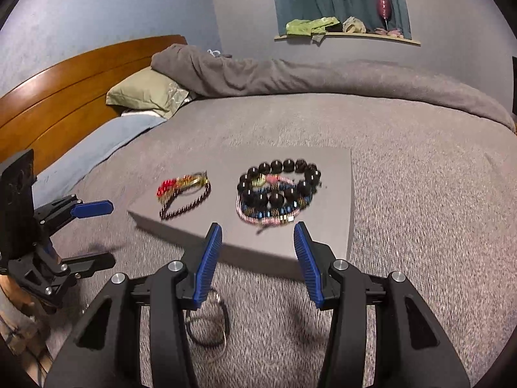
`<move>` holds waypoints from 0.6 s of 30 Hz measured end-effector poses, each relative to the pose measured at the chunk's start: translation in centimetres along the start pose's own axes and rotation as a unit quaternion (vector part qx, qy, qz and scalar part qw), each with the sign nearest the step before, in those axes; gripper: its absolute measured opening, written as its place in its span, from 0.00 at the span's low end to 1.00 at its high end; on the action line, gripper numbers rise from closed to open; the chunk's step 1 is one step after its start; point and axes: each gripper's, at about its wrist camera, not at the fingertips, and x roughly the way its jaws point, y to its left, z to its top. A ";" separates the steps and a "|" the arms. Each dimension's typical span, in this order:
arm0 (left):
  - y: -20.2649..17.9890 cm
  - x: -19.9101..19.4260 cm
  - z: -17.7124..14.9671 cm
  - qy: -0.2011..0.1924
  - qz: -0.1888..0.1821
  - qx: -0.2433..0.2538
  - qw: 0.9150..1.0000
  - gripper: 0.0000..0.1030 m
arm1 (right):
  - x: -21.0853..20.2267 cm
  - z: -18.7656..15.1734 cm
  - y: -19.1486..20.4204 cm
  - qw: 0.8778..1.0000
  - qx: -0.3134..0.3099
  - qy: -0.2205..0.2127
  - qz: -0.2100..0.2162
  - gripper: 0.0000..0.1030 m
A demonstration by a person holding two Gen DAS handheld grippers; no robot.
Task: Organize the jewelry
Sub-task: 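Lower the hoop and black bracelet onto the box lid and open both grippers, then grasp the pearl bar hair clip with the left gripper while the right approaches the silver hoop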
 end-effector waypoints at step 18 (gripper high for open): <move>-3.5 0.0 -4.7 0.067 -0.062 0.057 0.994 0.68 | -1.0 -7.2 4.5 0.996 -0.053 0.064 0.019 0.50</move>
